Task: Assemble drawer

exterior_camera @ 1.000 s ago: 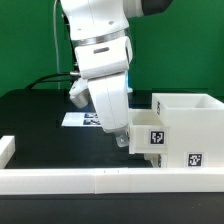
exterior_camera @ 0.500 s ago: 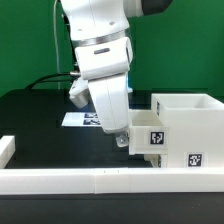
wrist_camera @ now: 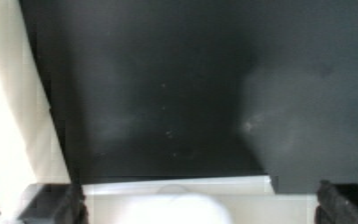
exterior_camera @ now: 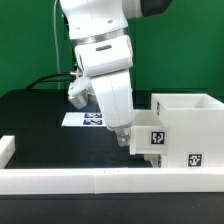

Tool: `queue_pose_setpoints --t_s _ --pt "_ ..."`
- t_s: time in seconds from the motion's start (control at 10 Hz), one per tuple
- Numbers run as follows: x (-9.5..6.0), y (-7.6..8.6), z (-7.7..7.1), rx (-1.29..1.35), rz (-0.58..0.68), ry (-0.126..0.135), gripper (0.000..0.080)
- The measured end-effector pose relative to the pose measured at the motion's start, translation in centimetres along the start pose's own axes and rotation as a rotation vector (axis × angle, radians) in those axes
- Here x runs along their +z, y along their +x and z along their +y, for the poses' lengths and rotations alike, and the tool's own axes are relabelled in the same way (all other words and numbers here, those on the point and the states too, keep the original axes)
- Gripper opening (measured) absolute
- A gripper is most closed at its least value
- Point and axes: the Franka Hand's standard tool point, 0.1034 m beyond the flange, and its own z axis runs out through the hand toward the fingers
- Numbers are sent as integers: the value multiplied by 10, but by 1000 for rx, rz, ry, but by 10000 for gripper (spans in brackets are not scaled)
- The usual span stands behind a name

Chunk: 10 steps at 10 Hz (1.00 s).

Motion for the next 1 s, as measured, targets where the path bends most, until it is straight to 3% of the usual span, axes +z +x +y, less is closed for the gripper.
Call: queue_pose_setpoints --t_s 0.3,0.5,1.0 --pt "4 30 10 -41 16 -3 649" --pt "9 42 11 -20 19 2 649" --pt "9 36 7 -23 15 16 649"
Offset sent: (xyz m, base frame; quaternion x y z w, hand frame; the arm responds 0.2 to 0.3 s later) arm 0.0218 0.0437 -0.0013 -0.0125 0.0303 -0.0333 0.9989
